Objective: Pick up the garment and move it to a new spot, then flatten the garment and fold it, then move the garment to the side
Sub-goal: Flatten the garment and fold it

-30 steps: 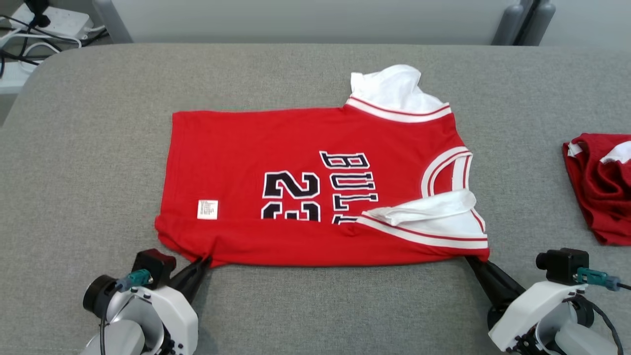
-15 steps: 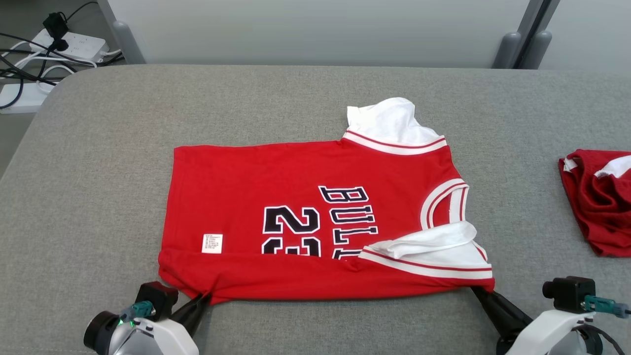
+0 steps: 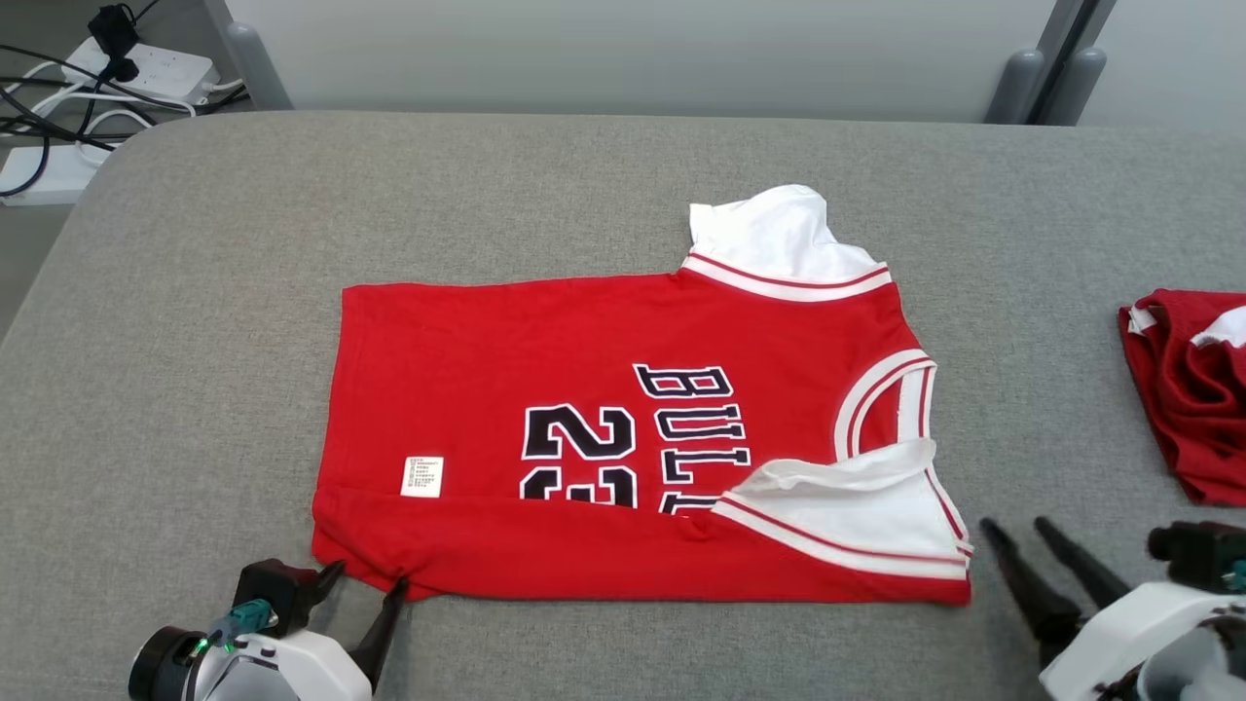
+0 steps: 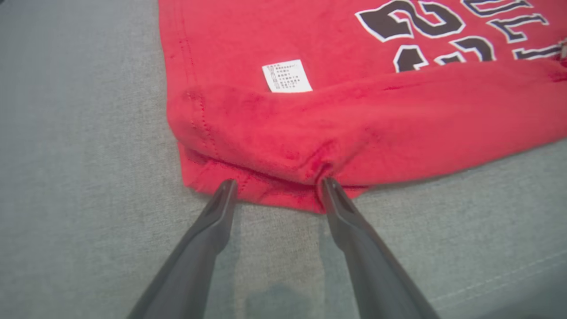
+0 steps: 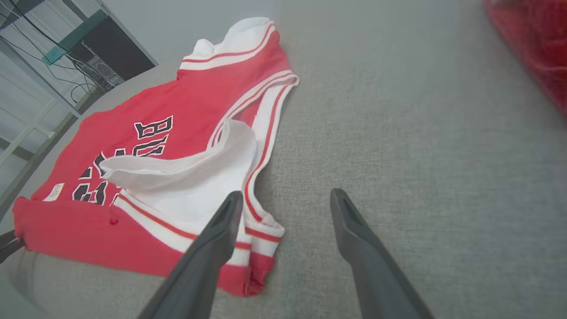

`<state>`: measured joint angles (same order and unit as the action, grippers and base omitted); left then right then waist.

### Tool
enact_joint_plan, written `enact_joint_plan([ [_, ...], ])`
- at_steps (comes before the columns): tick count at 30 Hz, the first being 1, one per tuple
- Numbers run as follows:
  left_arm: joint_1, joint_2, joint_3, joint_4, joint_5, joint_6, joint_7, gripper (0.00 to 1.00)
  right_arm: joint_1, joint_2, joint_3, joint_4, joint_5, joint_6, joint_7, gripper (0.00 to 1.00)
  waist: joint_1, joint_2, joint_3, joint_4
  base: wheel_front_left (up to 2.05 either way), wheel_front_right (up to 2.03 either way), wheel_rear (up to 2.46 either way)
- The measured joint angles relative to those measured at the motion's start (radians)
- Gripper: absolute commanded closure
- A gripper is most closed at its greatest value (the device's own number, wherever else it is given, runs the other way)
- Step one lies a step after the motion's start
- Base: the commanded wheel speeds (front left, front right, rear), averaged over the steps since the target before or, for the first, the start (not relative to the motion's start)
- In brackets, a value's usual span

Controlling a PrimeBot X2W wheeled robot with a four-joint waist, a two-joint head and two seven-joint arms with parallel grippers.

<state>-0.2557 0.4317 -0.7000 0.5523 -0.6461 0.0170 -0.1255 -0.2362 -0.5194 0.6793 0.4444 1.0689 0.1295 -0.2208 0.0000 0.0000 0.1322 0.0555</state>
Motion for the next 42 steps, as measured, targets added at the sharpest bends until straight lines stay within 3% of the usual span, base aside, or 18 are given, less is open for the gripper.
enact_joint_plan([
  [7, 0.008, 0.027, 0.039, -0.091, 0.003, 0.115, -0.008, 0.00, -0.002, -0.013, -0.150, 0.021, -0.077, 0.000, -0.019, 0.00, 0.0000, 0.0001, 0.009, 0.005, 0.00, 0.00, 0.00],
  [11, 0.008, 0.046, 0.070, -0.186, 0.016, 0.199, -0.015, 0.00, -0.016, 0.018, -0.218, 0.017, -0.160, 0.000, -0.023, 0.00, 0.0001, 0.0000, 0.014, 0.003, 0.00, 0.00, 0.00],
  [16, -0.002, 0.059, 0.087, -0.224, 0.021, 0.210, -0.026, 0.00, -0.073, 0.063, -0.249, 0.013, -0.242, 0.000, -0.026, 0.00, 0.0001, 0.0001, 0.031, 0.001, 0.00, 0.00, 0.00],
  [21, -0.054, 0.056, 0.087, -0.219, 0.022, 0.187, -0.038, 0.00, -0.147, 0.094, -0.263, 0.014, -0.309, 0.000, -0.026, 0.00, 0.0001, 0.0000, 0.055, -0.005, 0.00, 0.00, 0.00],
  [29, -0.205, 0.042, 0.085, -0.151, 0.031, 0.110, -0.044, 0.00, -0.292, 0.141, -0.273, 0.027, -0.398, 0.000, 0.002, 0.00, 0.0001, 0.0000, 0.125, -0.015, 0.00, 0.00, 0.00],
  [38, -0.421, 0.058, 0.084, 0.002, 0.027, -0.050, -0.018, 0.00, -0.464, 0.170, -0.269, 0.047, -0.456, 0.000, 0.027, 0.00, 0.0001, 0.0000, 0.239, -0.025, 0.00, 0.00, 0.00],
  [42, -0.522, 0.093, 0.085, 0.067, 0.021, -0.101, 0.013, 0.00, -0.499, 0.185, -0.250, 0.045, -0.463, 0.000, 0.027, 0.00, 0.0001, 0.0000, 0.292, -0.033, 0.00, 0.00, 0.00],
])
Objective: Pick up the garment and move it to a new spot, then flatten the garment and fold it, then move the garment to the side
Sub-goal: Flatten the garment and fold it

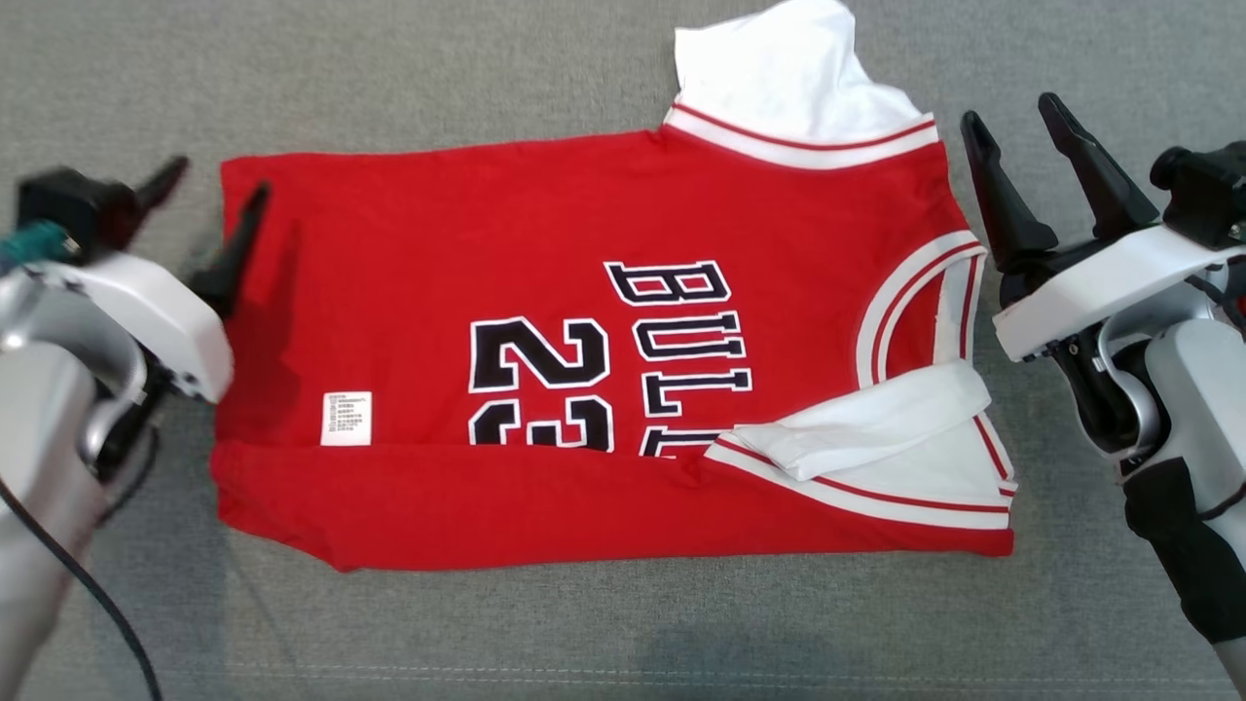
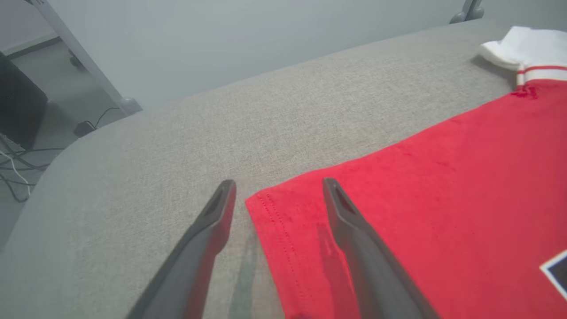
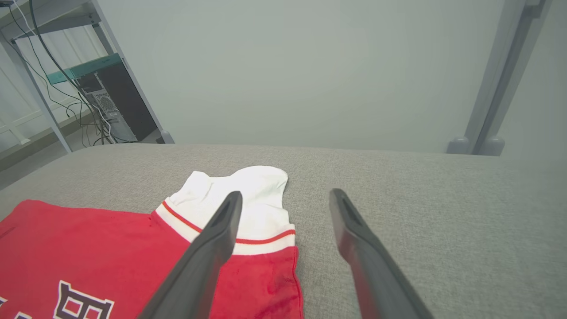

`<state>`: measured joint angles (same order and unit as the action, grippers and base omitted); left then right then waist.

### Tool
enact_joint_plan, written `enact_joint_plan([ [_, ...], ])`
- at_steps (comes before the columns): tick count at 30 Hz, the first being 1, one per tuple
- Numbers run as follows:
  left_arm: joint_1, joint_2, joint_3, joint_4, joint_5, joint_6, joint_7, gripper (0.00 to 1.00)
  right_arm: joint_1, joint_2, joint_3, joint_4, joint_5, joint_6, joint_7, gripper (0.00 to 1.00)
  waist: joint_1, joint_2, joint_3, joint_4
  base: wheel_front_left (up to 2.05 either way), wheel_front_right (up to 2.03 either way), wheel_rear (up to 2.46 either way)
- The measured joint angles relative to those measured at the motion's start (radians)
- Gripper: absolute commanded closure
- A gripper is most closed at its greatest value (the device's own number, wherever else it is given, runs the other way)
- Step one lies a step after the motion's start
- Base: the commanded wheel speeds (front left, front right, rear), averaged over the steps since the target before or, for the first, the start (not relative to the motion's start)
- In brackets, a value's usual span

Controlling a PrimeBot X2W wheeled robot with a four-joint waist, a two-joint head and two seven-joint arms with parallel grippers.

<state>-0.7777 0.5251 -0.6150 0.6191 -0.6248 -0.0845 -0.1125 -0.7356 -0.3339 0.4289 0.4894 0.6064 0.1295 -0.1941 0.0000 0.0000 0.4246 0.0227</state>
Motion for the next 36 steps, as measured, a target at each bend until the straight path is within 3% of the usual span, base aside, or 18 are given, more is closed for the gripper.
enact_joint_plan([
  [6, -0.119, 0.058, 0.001, 0.063, -0.035, -0.036, 0.056, 0.00, -0.048, 0.014, 0.015, -0.007, -0.008, 0.000, -0.001, 0.00, 0.0000, 0.0000, 0.069, -0.022, 0.00, 0.00, 0.00],
  [11, -0.174, 0.094, -0.008, 0.103, -0.095, -0.039, 0.109, 0.00, -0.072, 0.022, 0.035, -0.015, -0.008, 0.000, -0.006, 0.00, 0.0000, 0.0000, 0.108, -0.046, 0.00, 0.00, 0.00],
  [28, -0.131, 0.166, -0.143, -0.001, -0.402, -0.039, 0.182, 0.00, -0.100, 0.022, 0.063, 0.005, -0.006, 0.000, -0.022, 0.00, 0.0000, 0.0000, 0.138, -0.048, 0.00, 0.00, 0.00],
  [29, -0.131, 0.169, -0.145, -0.005, -0.423, -0.039, 0.190, 0.05, -0.106, 0.021, 0.064, 0.005, -0.006, 0.000, -0.022, 0.00, 0.0000, 0.0000, 0.139, -0.046, 0.00, 0.00, 0.00],
  [30, -0.132, 0.175, -0.149, -0.012, -0.432, -0.039, 0.192, 0.25, -0.111, 0.021, 0.066, 0.005, -0.006, 0.000, -0.022, 0.00, 0.0000, 0.0000, 0.141, -0.044, 0.00, 0.00, 0.00],
  [31, -0.132, 0.180, -0.152, -0.016, -0.436, -0.039, 0.191, 0.37, -0.118, 0.020, 0.066, 0.005, -0.006, 0.000, -0.022, 0.00, 0.0000, 0.0000, 0.143, -0.043, 0.00, 0.00, 0.00],
  [33, -0.132, 0.187, -0.159, -0.019, -0.443, -0.039, 0.178, 0.35, -0.127, 0.018, 0.067, 0.005, -0.006, 0.000, -0.021, 0.00, 0.0000, 0.0000, 0.148, -0.039, 0.00, 0.00, 0.00],
  [35, -0.132, 0.187, -0.164, -0.021, -0.453, -0.039, 0.163, 0.20, -0.136, 0.017, 0.069, 0.006, -0.006, 0.000, -0.021, 0.00, 0.0000, 0.0000, 0.152, -0.035, 0.00, 0.00, 0.00],
  [36, -0.133, 0.187, -0.169, -0.024, -0.463, -0.039, 0.162, 0.20, -0.139, 0.017, 0.069, 0.005, -0.006, 0.000, -0.021, 0.00, 0.0000, 0.0000, 0.153, -0.034, 0.00, 0.00, 0.00],
])
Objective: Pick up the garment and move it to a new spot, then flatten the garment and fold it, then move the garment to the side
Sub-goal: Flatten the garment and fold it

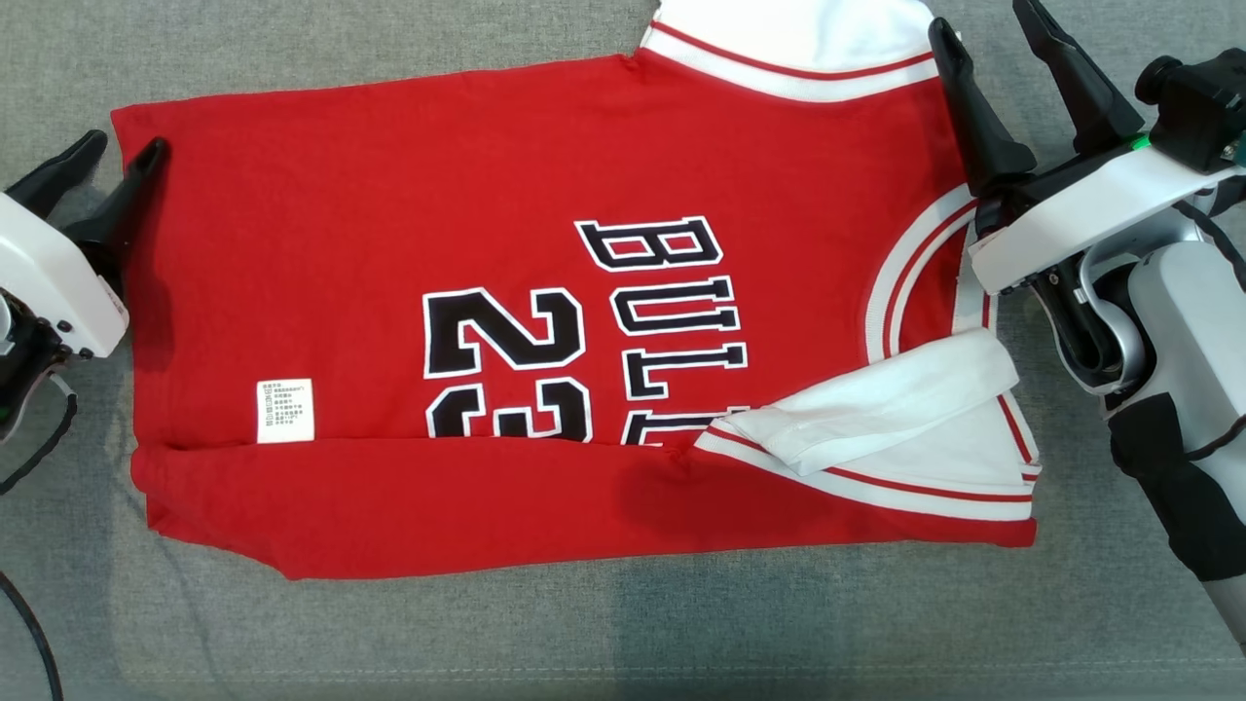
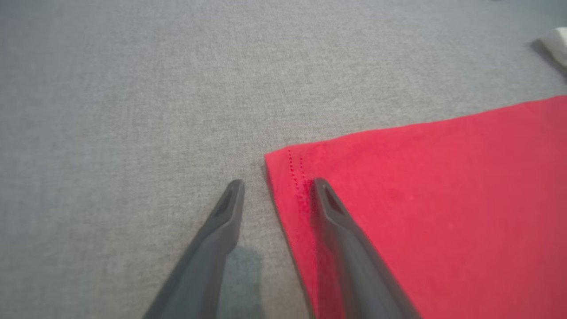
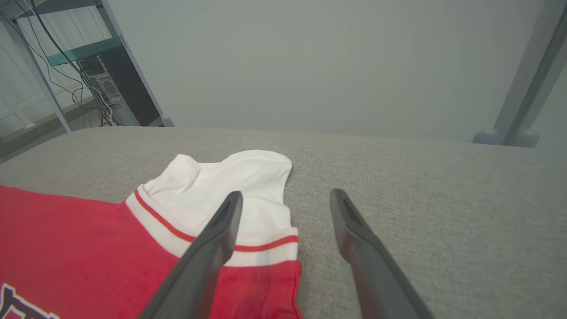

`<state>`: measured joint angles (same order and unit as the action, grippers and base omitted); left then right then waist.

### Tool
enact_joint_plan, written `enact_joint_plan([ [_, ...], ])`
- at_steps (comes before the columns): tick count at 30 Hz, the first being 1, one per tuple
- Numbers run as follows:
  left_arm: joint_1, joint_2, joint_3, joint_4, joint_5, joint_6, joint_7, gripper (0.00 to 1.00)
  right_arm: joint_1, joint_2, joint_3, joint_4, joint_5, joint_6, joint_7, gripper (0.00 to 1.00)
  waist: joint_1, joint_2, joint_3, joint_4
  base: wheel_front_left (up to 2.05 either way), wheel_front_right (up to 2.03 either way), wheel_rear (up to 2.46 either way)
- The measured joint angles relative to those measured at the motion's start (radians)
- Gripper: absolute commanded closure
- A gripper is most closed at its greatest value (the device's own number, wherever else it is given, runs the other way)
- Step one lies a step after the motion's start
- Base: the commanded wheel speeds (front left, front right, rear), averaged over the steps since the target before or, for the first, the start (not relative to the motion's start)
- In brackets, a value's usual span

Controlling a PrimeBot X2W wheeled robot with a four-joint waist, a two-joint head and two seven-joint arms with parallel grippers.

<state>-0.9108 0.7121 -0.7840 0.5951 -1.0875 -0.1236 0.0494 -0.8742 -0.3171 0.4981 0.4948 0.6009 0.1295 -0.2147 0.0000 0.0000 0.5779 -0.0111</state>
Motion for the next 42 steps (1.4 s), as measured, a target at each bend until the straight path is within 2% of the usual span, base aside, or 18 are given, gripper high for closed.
enact_joint_plan([
  [3, -0.003, 0.005, -0.026, -0.021, -0.017, 0.000, -0.033, 0.19, -0.002, 0.001, 0.010, 0.001, 0.004, 0.000, 0.000, 0.00, 0.0000, 0.0000, 0.005, 0.001, 0.00, 0.00, 0.00],
  [5, -0.008, 0.008, -0.041, -0.034, -0.027, 0.000, -0.053, 0.27, -0.002, 0.001, 0.014, 0.003, 0.008, 0.000, 0.000, 0.00, 0.0000, 0.0000, 0.006, 0.001, 0.00, 0.00, 0.00],
  [7, -0.015, 0.008, -0.059, -0.051, -0.037, 0.000, -0.066, 0.41, -0.002, 0.000, 0.019, 0.005, 0.009, 0.000, 0.000, 0.00, 0.0000, 0.0000, 0.007, 0.001, 0.00, 0.00, 0.00],
  [9, -0.016, 0.010, -0.076, -0.067, -0.047, 0.000, -0.085, 0.50, -0.003, 0.000, 0.021, 0.006, 0.011, 0.000, 0.001, 0.00, 0.0000, 0.0000, 0.007, 0.001, 0.00, 0.00, 0.00],
  [12, -0.018, 0.022, -0.091, -0.072, -0.067, 0.000, -0.117, 0.56, -0.008, -0.003, 0.024, 0.007, 0.012, 0.000, 0.005, 0.00, 0.0000, 0.0000, 0.011, 0.003, 0.00, 0.00, 0.00],
  [13, -0.019, 0.028, -0.095, -0.072, -0.071, 0.000, -0.126, 0.68, -0.012, -0.004, 0.025, 0.008, 0.015, 0.000, 0.005, 0.00, 0.0000, 0.0000, 0.012, 0.003, 0.00, 0.00, 0.00],
  [14, -0.021, 0.033, -0.100, -0.072, -0.074, 0.000, -0.139, 0.92, -0.017, -0.004, 0.026, 0.009, 0.017, 0.000, 0.005, 0.00, 0.0000, 0.0000, 0.013, 0.004, 0.00, 0.00, 0.00],
  [15, -0.022, 0.035, -0.105, -0.072, -0.074, 0.000, -0.153, 1.00, -0.020, -0.004, 0.026, 0.009, 0.019, 0.000, 0.005, 0.00, 0.0000, 0.0000, 0.014, 0.005, 0.00, 0.00, 0.00],
  [17, -0.026, 0.036, -0.118, -0.071, -0.079, 0.000, -0.166, 1.00, -0.022, -0.004, 0.029, 0.012, 0.022, 0.000, 0.007, 0.02, 0.0000, 0.0000, 0.014, 0.006, 0.00, 0.00, 0.00],
  [20, -0.049, 0.035, -0.164, -0.067, -0.094, 0.000, -0.200, 1.00, -0.031, -0.009, 0.032, 0.038, 0.034, 0.000, 0.021, 0.14, 0.0000, 0.0000, 0.017, 0.019, 0.00, 0.00, 0.00],
  [24, -0.079, 0.033, -0.190, -0.062, -0.077, 0.000, -0.264, 1.00, -0.112, -0.019, 0.026, 0.073, 0.040, 0.000, 0.049, 0.10, 0.0000, 0.0000, 0.022, 0.038, 0.00, 0.00, 0.00],
  [26, -0.083, 0.030, -0.193, -0.064, -0.074, 0.000, -0.272, 1.00, -0.130, -0.019, 0.025, 0.083, 0.041, 0.000, 0.058, 0.00, 0.0000, 0.0000, 0.023, 0.044, 0.00, 0.00, 0.00],
  [32, -0.098, -0.019, -0.210, -0.106, -0.028, 0.000, -0.298, 1.00, -0.243, -0.003, 0.029, 0.205, 0.041, 0.000, 0.132, 0.00, 0.0000, 0.0000, 0.037, 0.101, 0.00, 0.00, 0.00],
  [36, -0.108, -0.043, -0.187, -0.133, 0.004, 0.000, -0.300, 1.00, -0.290, 0.004, 0.023, 0.281, 0.041, 0.000, 0.155, 0.00, 0.0000, 0.0000, 0.050, 0.129, 0.00, 0.00, 0.00],
  [39, -0.108, -0.061, -0.164, -0.149, 0.036, 0.000, -0.301, 1.00, -0.320, 0.012, 0.013, 0.341, 0.041, 0.000, 0.174, 0.14, 0.0000, 0.0000, 0.059, 0.145, 0.00, 0.00, 0.00],
  [40, -0.108, -0.065, -0.160, -0.154, 0.044, 0.000, -0.301, 1.00, -0.331, 0.019, 0.010, 0.359, 0.041, 0.000, 0.178, 0.36, 0.0000, 0.0000, 0.062, 0.148, 0.00, 0.00, 0.00],
  [42, -0.108, -0.074, -0.155, -0.164, 0.052, 0.000, -0.301, 1.00, -0.351, 0.025, 0.018, 0.377, 0.042, 0.000, 0.200, 0.69, 0.0000, 0.0000, 0.066, 0.155, 0.00, 0.00, 0.00],
])
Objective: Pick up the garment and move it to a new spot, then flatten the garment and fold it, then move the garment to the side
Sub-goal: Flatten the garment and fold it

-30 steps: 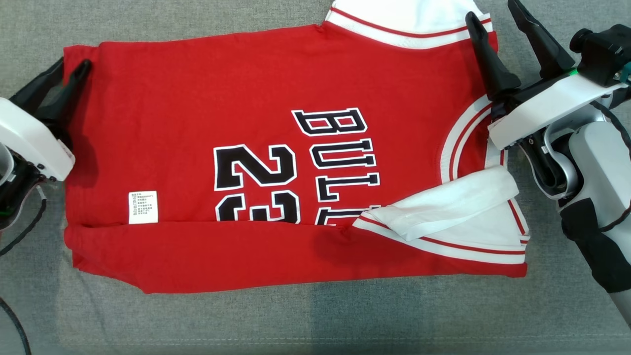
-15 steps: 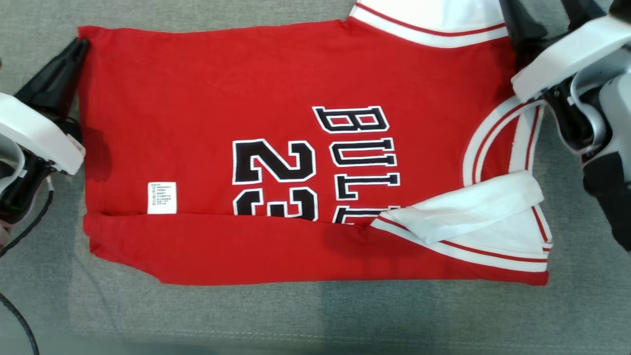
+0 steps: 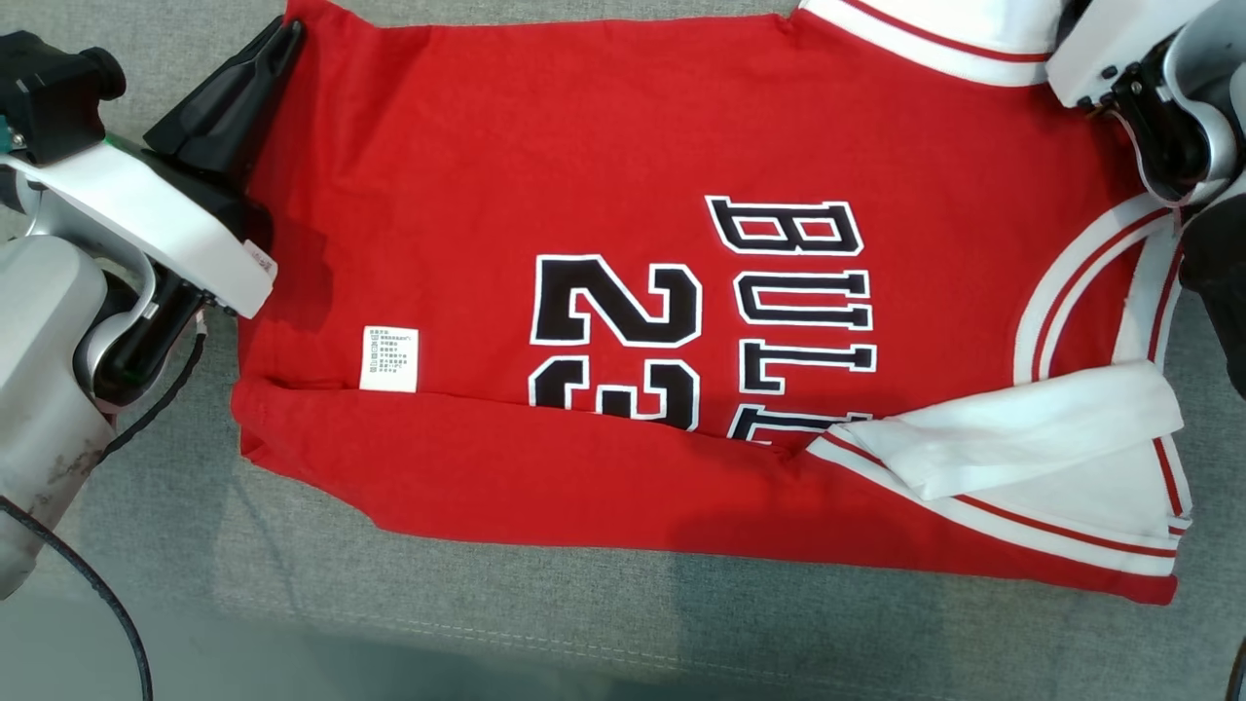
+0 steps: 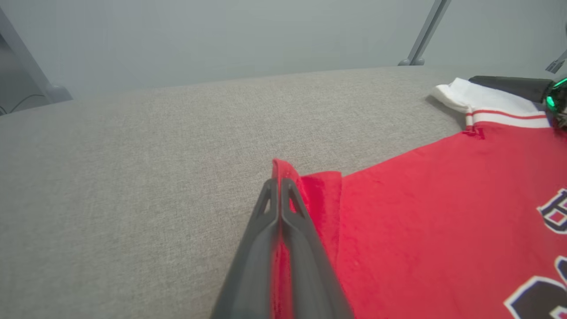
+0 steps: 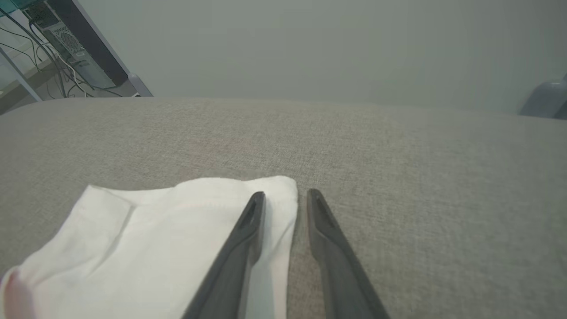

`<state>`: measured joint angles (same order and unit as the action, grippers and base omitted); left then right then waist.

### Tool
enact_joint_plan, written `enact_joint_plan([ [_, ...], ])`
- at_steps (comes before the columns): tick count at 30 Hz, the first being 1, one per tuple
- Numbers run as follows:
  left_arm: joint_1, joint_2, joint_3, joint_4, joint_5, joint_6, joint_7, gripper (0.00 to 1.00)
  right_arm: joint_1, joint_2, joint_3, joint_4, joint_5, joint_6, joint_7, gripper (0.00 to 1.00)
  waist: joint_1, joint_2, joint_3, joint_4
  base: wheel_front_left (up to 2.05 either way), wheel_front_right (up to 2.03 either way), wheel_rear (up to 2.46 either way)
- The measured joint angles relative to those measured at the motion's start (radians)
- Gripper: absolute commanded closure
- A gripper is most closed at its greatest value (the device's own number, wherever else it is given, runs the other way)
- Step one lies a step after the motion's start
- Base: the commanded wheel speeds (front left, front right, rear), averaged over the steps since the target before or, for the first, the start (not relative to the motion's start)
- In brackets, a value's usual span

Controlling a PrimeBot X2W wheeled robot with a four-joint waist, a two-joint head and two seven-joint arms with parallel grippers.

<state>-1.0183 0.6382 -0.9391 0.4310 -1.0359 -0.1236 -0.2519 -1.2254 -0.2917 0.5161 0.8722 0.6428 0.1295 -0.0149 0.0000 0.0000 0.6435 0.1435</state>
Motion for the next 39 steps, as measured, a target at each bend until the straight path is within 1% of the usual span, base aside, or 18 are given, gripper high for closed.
enact_joint_plan([
  [2, 0.000, -0.005, 0.002, -0.003, 0.007, 0.000, 0.000, 1.00, -0.017, 0.005, 0.019, 0.013, 0.010, 0.000, 0.026, 0.87, 0.0000, 0.0000, 0.001, 0.005, 0.00, 0.00, 0.00],
  [3, 0.000, -0.006, 0.003, -0.003, 0.007, 0.000, 0.000, 1.00, -0.021, 0.006, 0.025, 0.016, 0.010, 0.000, 0.026, 1.00, 0.0000, 0.0000, 0.001, 0.006, 0.00, 0.00, 0.00],
  [8, 0.000, -0.010, 0.015, -0.003, 0.012, 0.000, -0.001, 1.00, -0.022, 0.001, 0.050, 0.019, 0.041, 0.000, 0.019, 1.00, 0.0000, 0.0000, -0.007, 0.005, 0.00, 0.00, 0.00],
  [12, 0.009, -0.008, 0.047, -0.010, 0.026, 0.000, -0.001, 1.00, -0.017, -0.014, 0.063, 0.005, 0.076, 0.000, -0.032, 1.00, 0.0000, 0.0000, -0.021, -0.004, 0.00, 0.00, 0.00],
  [15, 0.035, 0.004, 0.080, -0.020, 0.026, 0.000, -0.001, 1.00, 0.000, -0.040, 0.082, -0.040, 0.110, 0.000, -0.068, 1.00, 0.0000, 0.0000, -0.039, -0.013, 0.00, 0.00, 0.00],
  [19, 0.113, 0.037, 0.110, -0.023, 0.025, 0.000, -0.002, 1.00, 0.069, -0.093, 0.138, -0.158, 0.182, 0.000, -0.086, 1.00, 0.0000, 0.0000, -0.078, -0.031, 0.00, 0.00, 0.00],
  [21, 0.142, 0.044, 0.119, -0.016, 0.021, 0.000, -0.004, 1.00, 0.104, -0.123, 0.159, -0.208, 0.216, 0.000, -0.086, 1.00, 0.0000, 0.0000, -0.094, -0.040, 0.00, 0.00, 0.00],
  [22, 0.167, 0.049, 0.126, -0.007, 0.014, 0.000, -0.004, 1.00, 0.135, -0.157, 0.182, -0.258, 0.246, 0.000, -0.081, 1.00, 0.0000, 0.0000, -0.111, -0.048, 0.00, 0.00, 0.00],
  [26, 0.214, 0.062, 0.133, 0.006, -0.008, 0.000, -0.004, 1.00, 0.192, -0.216, 0.220, -0.360, 0.304, 0.000, -0.061, 1.00, 0.0000, 0.0000, -0.145, -0.066, 0.00, 0.00, 0.00],
  [31, 0.259, 0.084, 0.093, 0.025, -0.033, 0.000, -0.004, 1.00, 0.272, -0.275, 0.260, -0.484, 0.375, 0.000, -0.045, 1.00, 0.0000, 0.0000, -0.178, -0.089, 0.00, 0.00, 0.00],
  [35, 0.278, 0.101, 0.056, 0.030, -0.044, 0.000, -0.004, 1.00, 0.336, -0.322, 0.290, -0.558, 0.423, 0.000, -0.034, 1.00, 0.0000, 0.0000, -0.196, -0.105, 0.00, 0.00, 0.00],
  [39, 0.286, 0.110, 0.033, 0.030, -0.045, -0.003, -0.004, 1.00, 0.381, -0.348, 0.322, -0.620, 0.442, 0.000, -0.039, 1.00, 0.0000, 0.0000, -0.207, -0.115, 0.00, 0.00, 0.00],
])
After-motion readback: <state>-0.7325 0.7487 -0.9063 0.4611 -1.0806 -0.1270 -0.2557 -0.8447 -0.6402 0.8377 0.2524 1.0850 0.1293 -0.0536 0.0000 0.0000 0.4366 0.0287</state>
